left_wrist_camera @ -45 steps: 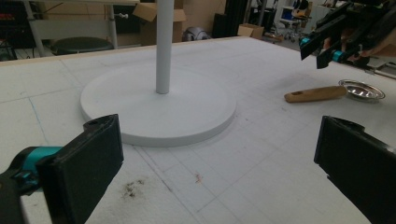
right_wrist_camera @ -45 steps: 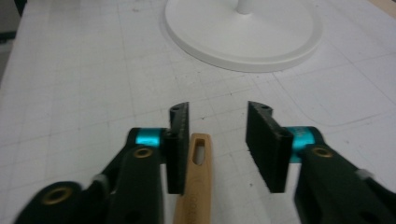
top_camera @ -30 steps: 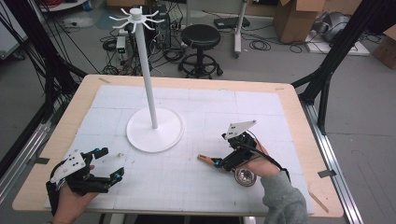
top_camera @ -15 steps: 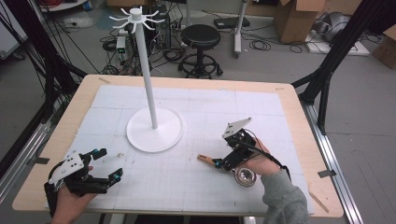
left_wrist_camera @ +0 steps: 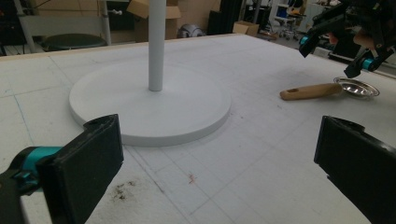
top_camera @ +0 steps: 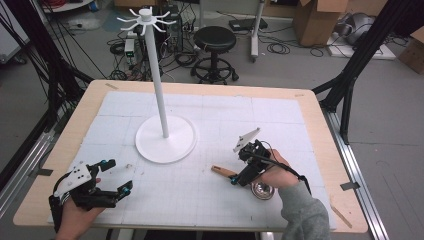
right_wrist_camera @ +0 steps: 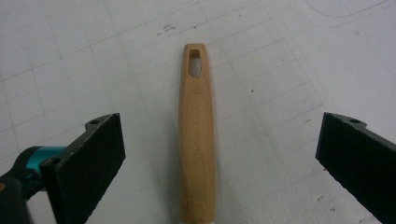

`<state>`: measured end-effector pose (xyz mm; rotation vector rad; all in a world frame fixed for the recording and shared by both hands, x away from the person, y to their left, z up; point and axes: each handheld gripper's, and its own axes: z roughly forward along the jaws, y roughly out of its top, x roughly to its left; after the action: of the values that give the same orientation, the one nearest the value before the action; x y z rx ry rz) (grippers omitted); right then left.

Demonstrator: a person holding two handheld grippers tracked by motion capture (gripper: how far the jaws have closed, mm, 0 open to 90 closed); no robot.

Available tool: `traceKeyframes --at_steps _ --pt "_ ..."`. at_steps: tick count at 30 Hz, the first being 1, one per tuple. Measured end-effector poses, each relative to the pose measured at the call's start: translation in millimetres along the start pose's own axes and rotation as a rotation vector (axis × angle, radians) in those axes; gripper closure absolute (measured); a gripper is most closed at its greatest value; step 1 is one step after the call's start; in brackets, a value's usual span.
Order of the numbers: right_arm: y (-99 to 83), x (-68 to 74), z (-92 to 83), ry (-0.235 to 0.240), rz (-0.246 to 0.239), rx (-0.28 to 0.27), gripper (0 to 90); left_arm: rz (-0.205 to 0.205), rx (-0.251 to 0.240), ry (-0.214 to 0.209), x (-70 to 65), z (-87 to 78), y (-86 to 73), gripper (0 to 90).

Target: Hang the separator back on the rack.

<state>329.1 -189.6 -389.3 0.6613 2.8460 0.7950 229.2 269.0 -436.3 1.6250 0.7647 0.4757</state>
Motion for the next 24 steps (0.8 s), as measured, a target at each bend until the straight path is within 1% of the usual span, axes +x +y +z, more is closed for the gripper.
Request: traceKeyframes --at_steps 5,10,11,13,16,19,24 --pt "-0.7 1.8 1.3 -0.002 -0.005 0.029 0.5 0.004 0.003 -0.001 -1.4 1.8 0.6 1.8" --pt "-1.7 2.8 5.3 -0.006 -0.01 0.075 1.4 0.009 0.009 -0.004 -2.7 3.2 0.6 1.8" --pt "-1.6 3.2 5.7 -0.014 -0.015 0.082 2.3 0.008 0.008 -0.004 -2.8 3.2 0.7 1.8" --pt "-1.4 4.4 6.3 -0.011 -0.025 0.09 4.6 0.006 0.006 -0.003 -3.1 3.0 0.8 1.8" --pt "-1.4 5.5 6.9 -0.006 -0.026 0.098 8.1 0.005 0.007 0.0 -2.8 2.4 0.6 1.8" --pt "-2.2 5.0 7.2 -0.005 -0.034 0.118 14.4 0.005 0.007 0.001 -2.5 1.6 0.4 1.8" --pt "-3.0 6.2 10.8 0.013 -0.042 0.167 22.0 0.005 0.007 0.003 -2.5 0.9 0.2 1.8"
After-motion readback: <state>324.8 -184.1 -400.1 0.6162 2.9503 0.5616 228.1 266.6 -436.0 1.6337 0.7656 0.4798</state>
